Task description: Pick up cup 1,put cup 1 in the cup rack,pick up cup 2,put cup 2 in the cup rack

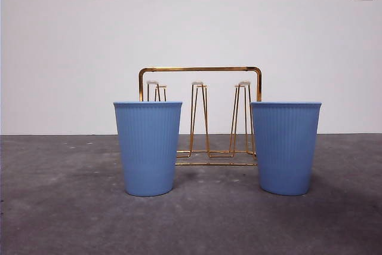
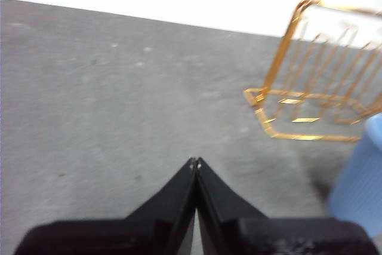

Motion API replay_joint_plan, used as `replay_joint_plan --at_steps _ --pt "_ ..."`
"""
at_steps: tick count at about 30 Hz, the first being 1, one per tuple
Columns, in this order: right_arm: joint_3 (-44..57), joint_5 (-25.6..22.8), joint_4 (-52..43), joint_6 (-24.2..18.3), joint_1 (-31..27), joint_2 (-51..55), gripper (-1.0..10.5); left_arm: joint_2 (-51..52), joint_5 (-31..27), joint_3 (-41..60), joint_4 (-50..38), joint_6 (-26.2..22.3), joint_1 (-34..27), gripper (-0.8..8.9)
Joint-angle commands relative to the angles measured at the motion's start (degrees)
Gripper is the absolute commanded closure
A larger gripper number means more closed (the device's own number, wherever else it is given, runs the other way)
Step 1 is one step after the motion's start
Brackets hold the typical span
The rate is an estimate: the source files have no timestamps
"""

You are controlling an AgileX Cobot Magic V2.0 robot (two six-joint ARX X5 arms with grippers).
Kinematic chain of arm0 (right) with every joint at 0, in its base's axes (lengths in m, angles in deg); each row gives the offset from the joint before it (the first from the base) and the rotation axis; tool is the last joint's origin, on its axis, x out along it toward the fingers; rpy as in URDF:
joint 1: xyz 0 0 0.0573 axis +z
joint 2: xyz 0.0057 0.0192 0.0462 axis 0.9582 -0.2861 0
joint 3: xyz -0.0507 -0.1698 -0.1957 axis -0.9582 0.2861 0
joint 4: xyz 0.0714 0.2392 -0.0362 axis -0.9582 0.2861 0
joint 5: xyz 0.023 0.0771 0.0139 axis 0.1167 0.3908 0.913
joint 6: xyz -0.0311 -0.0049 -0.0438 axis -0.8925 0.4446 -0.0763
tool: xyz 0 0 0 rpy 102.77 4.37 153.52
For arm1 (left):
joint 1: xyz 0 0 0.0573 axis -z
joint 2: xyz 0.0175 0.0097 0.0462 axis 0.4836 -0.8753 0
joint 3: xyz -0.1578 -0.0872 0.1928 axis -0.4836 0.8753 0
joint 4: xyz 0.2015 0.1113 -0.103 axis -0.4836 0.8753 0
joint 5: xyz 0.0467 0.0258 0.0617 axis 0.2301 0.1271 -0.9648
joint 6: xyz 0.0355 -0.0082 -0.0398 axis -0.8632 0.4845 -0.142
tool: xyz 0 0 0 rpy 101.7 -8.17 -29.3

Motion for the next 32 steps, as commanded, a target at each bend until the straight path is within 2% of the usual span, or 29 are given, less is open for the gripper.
replay_joint_plan --at_steps 1,6,11,21,29,32 --pt "-3.63 0.28 -0.9 6.95 -0.02 -0.22 9.6 -0.28 2.47 -3.98 2.43 3.1 -0.17 8.19" --pt "-11.61 3.3 1.6 8.26 -0.02 -2.89 9.6 -2.29 8.83 -12.09 7.06 3.32 -0.2 8.2" --pt "-22.88 6.54 12.31 7.67 -0.02 -8.37 9.6 -6.27 15.21 -21.18 11.67 4.63 -0.17 8.19" --pt "-49.79 13.25 41.48 -6.01 -0.02 -24.46 9.6 -16.35 23.32 -40.28 26.14 3.43 -0.13 8.2" --pt "-65.42 17.53 62.88 -15.69 0.0 -36.26 9.6 -25.22 26.67 -52.61 43.23 -5.79 2.21 8.2" --pt "-68.04 17.66 66.2 -16.9 0.04 -38.77 9.6 -27.78 26.64 -55.23 48.09 -8.81 3.74 8.2"
